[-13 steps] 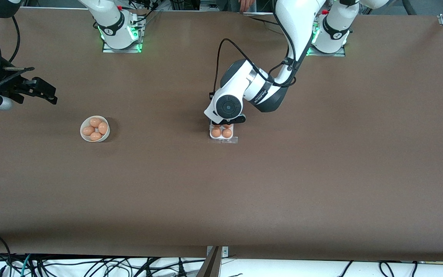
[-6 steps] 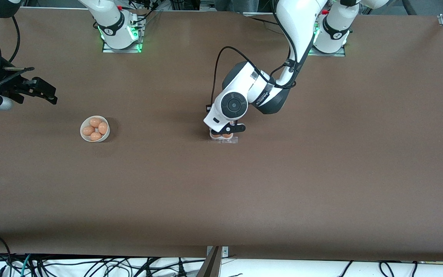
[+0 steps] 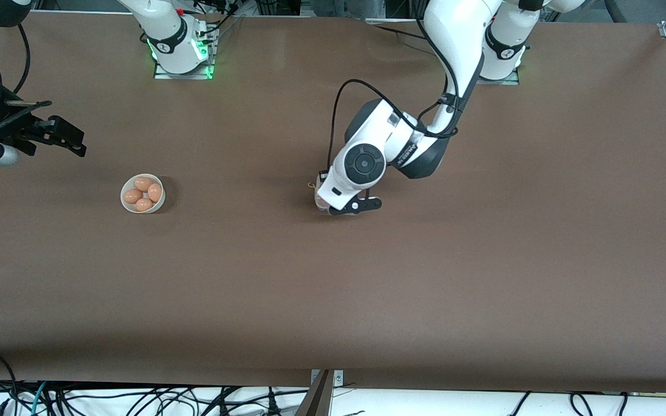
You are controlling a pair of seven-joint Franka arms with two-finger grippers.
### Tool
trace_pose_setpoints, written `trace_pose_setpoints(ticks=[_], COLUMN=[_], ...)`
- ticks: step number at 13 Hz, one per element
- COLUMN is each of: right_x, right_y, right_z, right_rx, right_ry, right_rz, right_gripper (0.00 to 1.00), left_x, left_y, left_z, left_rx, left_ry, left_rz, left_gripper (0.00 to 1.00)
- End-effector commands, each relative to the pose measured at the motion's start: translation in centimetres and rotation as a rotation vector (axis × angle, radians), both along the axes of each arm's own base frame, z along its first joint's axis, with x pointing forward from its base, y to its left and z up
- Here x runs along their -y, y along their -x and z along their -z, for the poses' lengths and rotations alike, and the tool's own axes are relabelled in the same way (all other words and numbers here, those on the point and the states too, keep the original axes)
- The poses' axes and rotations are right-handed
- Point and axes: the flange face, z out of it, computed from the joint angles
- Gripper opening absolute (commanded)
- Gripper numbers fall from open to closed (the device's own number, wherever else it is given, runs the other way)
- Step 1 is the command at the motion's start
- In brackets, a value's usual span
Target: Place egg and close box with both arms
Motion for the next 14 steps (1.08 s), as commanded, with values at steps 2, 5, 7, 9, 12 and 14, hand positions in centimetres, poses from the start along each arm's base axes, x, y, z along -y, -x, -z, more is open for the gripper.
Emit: trace_pose_setpoints(ticks=[2, 5, 7, 9, 12, 14], right_x=[0.1, 0.1, 0.1, 0.1, 0.1, 0.1], right_y=[0.3, 0.3, 0.3, 0.3, 0.3, 0.3], right_z=[-0.2, -0.2, -0.2, -0.2, -0.2, -0.2], right_rx=[0.006, 0.006, 0.006, 0.006, 0.006, 0.006], right_ry=[0.002, 0.002, 0.002, 0.002, 0.002, 0.002], right_rz=[-0.006, -0.006, -0.006, -0.006, -0.006, -0.006], right_gripper=[1.00, 1.00, 1.00, 1.00, 1.00, 1.00], left_x=[-6.9, -13.5, -19.4, -25.1, -29.8, -31.1], left_y=[-4.3, -7.0, -9.5, -11.7, -13.4, -13.8], left_z=[-3.0, -7.6, -10.1, -12.7, -14.9, -15.6], left_rx=[0.063, 0.117, 0.133, 0.166, 0.205, 0.225], left_ry=[-0.103, -0.185, -0.208, -0.203, -0.222, -0.262], left_rz=[-0.001, 0.164, 0.168, 0.085, 0.017, 0.014], left_gripper=[0.70, 0.86, 0.99, 1.00, 1.00, 1.00])
